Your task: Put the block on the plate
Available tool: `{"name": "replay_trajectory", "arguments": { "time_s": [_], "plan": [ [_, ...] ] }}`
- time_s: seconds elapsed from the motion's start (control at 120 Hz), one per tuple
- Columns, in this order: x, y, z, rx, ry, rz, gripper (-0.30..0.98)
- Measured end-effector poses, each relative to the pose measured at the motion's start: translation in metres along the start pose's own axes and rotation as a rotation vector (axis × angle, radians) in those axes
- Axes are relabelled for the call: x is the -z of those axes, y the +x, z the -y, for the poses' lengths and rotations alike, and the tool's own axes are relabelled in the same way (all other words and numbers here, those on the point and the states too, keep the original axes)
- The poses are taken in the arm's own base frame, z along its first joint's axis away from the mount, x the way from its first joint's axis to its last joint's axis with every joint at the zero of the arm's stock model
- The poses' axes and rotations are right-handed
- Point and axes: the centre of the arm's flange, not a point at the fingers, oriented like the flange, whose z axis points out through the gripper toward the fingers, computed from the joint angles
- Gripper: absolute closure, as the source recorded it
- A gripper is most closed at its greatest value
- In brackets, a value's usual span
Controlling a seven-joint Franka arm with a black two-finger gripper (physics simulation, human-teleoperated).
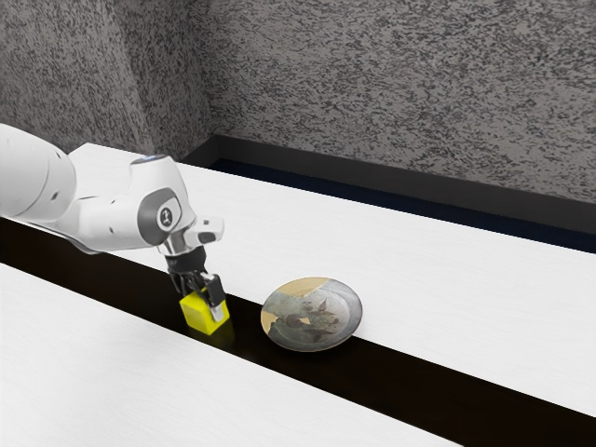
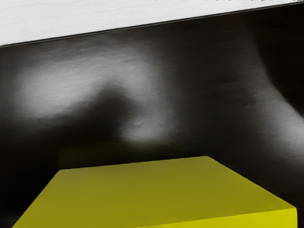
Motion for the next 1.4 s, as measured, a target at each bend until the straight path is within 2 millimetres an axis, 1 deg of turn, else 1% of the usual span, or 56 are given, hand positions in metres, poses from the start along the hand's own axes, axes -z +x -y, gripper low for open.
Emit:
{"name": "replay_trajectory", "arguments": {
  "time_s": [0.075,0.208,0.283,0.367,0.508,0.575,0.667,0.733,0.783,0.858,0.992,1.008,1.042,1.142,1.25,1.308,1.367,1.4],
  "plan": [
    [0.006,0.001,-0.004,-0.006,0.004,-0.009,0.27],
    [0.033,0.006,-0.024,-0.043,0.022,-0.046,0.28],
    [0.047,0.014,-0.047,-0.085,0.031,-0.067,0.28],
    [0.059,0.028,-0.080,-0.153,0.043,-0.091,0.28],
    [0.068,0.051,-0.133,-0.248,0.049,-0.122,0.27],
    [0.063,0.062,-0.150,-0.279,0.045,-0.123,0.27],
    [0.041,0.077,-0.169,-0.311,0.032,-0.104,0.27],
    [0.028,0.088,-0.178,-0.328,0.023,-0.096,0.27],
    [0.018,0.095,-0.181,-0.332,0.017,-0.089,0.26],
    [0.008,0.098,-0.182,-0.333,0.011,-0.080,0.23],
    [0.008,0.099,-0.183,-0.337,0.009,-0.079,0.13],
    [0.011,0.098,-0.184,-0.338,0.010,-0.082,0.12],
    [0.022,0.097,-0.186,-0.348,0.021,-0.091,0.10],
    [0.062,0.092,-0.194,-0.384,0.063,-0.113,0.06],
    [0.106,0.081,-0.201,-0.411,0.101,-0.123,0.04],
    [0.124,0.076,-0.205,-0.421,0.110,-0.117,0.03],
    [0.144,0.075,-0.210,-0.437,0.130,-0.112,0.02],
    [0.151,0.074,-0.213,-0.449,0.143,-0.103,0.02]
  ]
}}
